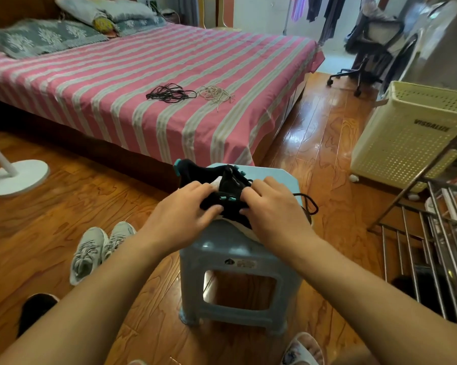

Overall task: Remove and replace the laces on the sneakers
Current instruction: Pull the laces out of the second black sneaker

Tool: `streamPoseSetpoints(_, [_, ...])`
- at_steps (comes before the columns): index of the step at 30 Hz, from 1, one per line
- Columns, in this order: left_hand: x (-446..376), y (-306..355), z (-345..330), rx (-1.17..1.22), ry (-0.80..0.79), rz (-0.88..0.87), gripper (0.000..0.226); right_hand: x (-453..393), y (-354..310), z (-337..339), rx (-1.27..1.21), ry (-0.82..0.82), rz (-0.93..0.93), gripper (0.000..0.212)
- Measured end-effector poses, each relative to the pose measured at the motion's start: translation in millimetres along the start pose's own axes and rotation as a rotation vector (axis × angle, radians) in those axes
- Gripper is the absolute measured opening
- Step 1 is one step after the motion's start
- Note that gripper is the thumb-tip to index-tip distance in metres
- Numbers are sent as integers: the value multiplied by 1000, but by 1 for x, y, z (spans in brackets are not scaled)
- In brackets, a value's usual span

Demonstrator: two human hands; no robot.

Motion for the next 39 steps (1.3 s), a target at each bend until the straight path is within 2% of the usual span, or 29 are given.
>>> streamPoseSetpoints(3, [1,5,-4,-155,102,37,24,4,-6,0,84,75,-14,15])
streamPoseSetpoints(5, [-2,10,-7,-210,190,52,21,12,-15,3,-35,17,45,15])
streamPoseSetpoints(6, [-5,10,-7,-195,217,61,21,17,-19,4,-169,-127,118,12])
streamPoseSetpoints(8, [-9,6,-3,-106,211,61,21,31,-30,13,-299,-615,245,2])
streamPoseSetpoints(9, [-10,2,-1,-53,169,40,19,38,-29,17,-299,-794,244,10])
streamPoseSetpoints(10, [-10,-2,1,-5,109,13,16,41,-23,22,-341,-862,189,18])
streamPoseSetpoints(11, [-8,-7,4,40,47,-9,13,36,-15,27,-429,-825,106,27])
streamPoseSetpoints(12, [-6,-11,6,82,-6,-20,12,27,-3,30,-534,-696,-5,32])
streamPoseSetpoints(14, [-3,-18,9,141,-67,-22,16,3,34,31,-609,-263,-254,25])
streamPoseSetpoints(15, [-2,-20,10,156,-76,-18,19,-7,48,29,-534,-137,-323,18])
streamPoseSetpoints(16, [-1,-21,10,162,-78,-16,21,-14,56,25,-443,-127,-352,17])
streamPoseSetpoints(18, [0,-20,8,155,-70,-20,21,-17,56,9,-354,-357,-343,34])
streamPoseSetpoints(20, [0,-19,6,147,-55,-23,20,-15,43,1,-306,-524,-320,36])
streamPoseSetpoints(22, [-1,-18,4,142,-41,-27,19,-17,34,-1,-175,-497,-292,28])
streamPoseSetpoints(24, [-1,-18,4,128,-31,-30,18,-22,34,7,-52,-437,-338,23])
streamPoseSetpoints(25, [-2,-18,4,122,-27,-29,17,-23,33,13,-65,-428,-371,22])
streamPoseSetpoints(27, [-2,-17,4,110,-17,-27,17,-19,30,27,-390,-552,-403,21])
streamPoseSetpoints(28, [-2,-16,4,104,-12,-25,18,-14,22,38,-653,-708,-361,21])
streamPoseSetpoints(29, [-3,-16,4,102,-8,-26,19,-9,12,50,-866,-868,-262,21])
streamPoseSetpoints(30, [-3,-16,4,106,-7,-28,20,-4,9,58,-989,-958,-158,22])
streamPoseSetpoints(31, [-3,-17,4,113,-10,-26,21,-1,13,61,-1034,-966,-129,24])
streamPoseSetpoints(32, [-3,-17,5,120,-14,-24,21,-1,22,57,-1009,-886,-175,23])
streamPoseSetpoints(34, [-2,-17,5,130,-24,-24,21,-7,50,40,-949,-608,-477,19])
streamPoseSetpoints(36, [-2,-17,5,137,-26,-23,20,-7,71,20,-907,-430,-738,16])
streamPoseSetpoints(39, [-1,-16,5,132,-21,-23,20,-8,69,-5,-887,-436,-828,13])
Point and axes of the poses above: each hand's wrist, its own x-axis away from the middle knuckle, its own z-axis out of the back of the hand, y = z × x, the point moved 3 cm from there along -x, towards the middle knuckle, and after that the axes turned 3 degrees about x, right-handed, at the moved point
